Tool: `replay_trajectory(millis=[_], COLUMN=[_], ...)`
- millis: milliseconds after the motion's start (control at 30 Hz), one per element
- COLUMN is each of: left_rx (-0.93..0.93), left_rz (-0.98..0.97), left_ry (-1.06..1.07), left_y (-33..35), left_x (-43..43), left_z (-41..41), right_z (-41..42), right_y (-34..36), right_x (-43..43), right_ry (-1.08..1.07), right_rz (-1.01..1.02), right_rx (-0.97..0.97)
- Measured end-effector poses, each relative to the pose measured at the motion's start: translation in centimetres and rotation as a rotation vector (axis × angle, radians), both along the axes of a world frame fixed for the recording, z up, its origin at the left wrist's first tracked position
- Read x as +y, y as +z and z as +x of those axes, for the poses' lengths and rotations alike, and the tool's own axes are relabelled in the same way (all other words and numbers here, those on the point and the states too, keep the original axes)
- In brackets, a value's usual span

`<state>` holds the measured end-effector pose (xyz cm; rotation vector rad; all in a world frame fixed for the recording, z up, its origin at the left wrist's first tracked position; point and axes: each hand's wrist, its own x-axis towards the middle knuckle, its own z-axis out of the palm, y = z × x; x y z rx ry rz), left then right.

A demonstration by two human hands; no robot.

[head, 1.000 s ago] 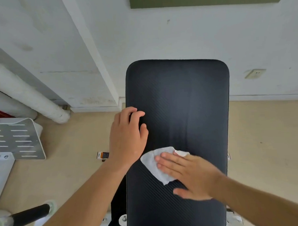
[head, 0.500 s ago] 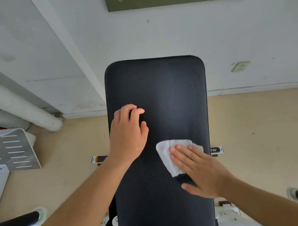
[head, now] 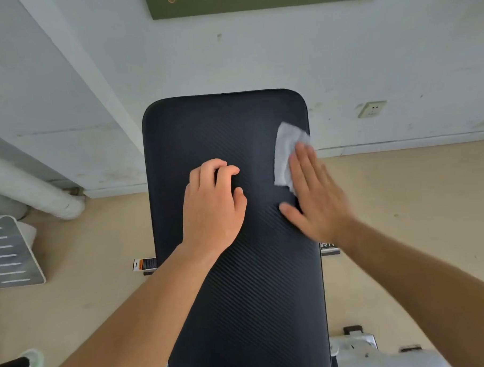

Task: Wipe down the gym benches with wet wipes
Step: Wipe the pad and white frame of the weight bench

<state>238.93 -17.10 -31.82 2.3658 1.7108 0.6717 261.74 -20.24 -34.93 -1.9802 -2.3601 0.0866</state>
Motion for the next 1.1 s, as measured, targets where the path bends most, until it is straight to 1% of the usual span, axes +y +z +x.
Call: replay_trajectory(millis=[100,133,167,233,300,333,400,433,467,533,633,700,767,800,900,967,1033,1100], left_rx=[0.011,0.012,0.017,0.021,0.0,-0.018,-0.056,-0.068,-0.072,-0.058,0.029,0.1,0.155,0.165,0.135,0.105,0.102,0.102], left_rz=[-0.025,-0.031,-0.031,-0.021,-0.009,-0.007,0.004,0.012,0.016,0.019,0.023,0.014,-0.007,-0.016,-0.052,-0.069,-0.066,-0.053], left_ry=[-0.014,-0.021,-0.029,-0.028,0.014,0.043,0.095,0.111,0.118,0.119,0.137,0.116,0.064,0.045,0.085,0.138,0.175,0.208], left_y=[-0.5,-0.6,-0.6,-0.4,0.0,0.3,0.8,1.0,1.0,0.8,-0.3,-1.2,-2.1,-2.4,-3.0,-3.4,-4.0,-4.8], left_x=[-1.3,-1.6,-1.7,-1.0,0.1,0.7,1.7,2.0,2.2,2.0,0.2,-1.9,-3.9,-4.5,-5.5,-6.3,-7.6,-9.3], left_z=[-0.3,-0.5,-0.7,-0.7,-0.7,-0.6,-0.8,-1.3,-1.9,-4.1,-8.4,-10.7,-12.0,-12.2,-12.6,-13.3,-14.5,-15.9], right_z=[-1.1,-1.1,-0.8,-0.5,-1.1,-1.4,-2.5,-3.4,-4.2,-5.9,-8.3,-9.6,-9.4,-9.2,-9.7,-11.5,-14.5,-17.3], right_y=[-3.4,-3.8,-4.0,-2.8,0.1,1.5,3.4,3.8,3.9,2.7,-1.4,-3.6,-3.9,-3.1,1.2,2.9,2.0,-0.1], right_x=[-9.9,-11.6,-11.3,-6.6,0.4,3.7,8.1,8.9,8.8,6.3,-2.5,-8.5,-9.2,-7.5,1.1,5.1,5.2,2.0], right_ry=[0.158,0.198,0.212,0.128,-0.012,-0.049,-0.058,-0.037,0.01,0.178,0.409,0.525,0.596,0.581,0.331,0.223,0.234,0.339], right_rz=[-0.089,-0.11,-0.109,-0.033,0.001,0.023,0.057,0.049,0.036,0.012,-0.036,-0.084,-0.102,-0.082,-0.001,0.037,0.055,0.017], right_rx=[-0.061,-0.079,-0.084,-0.072,-0.013,-0.009,-0.055,-0.077,-0.096,-0.149,-0.123,-0.154,-0.168,-0.18,-0.165,-0.168,-0.17,-0.181])
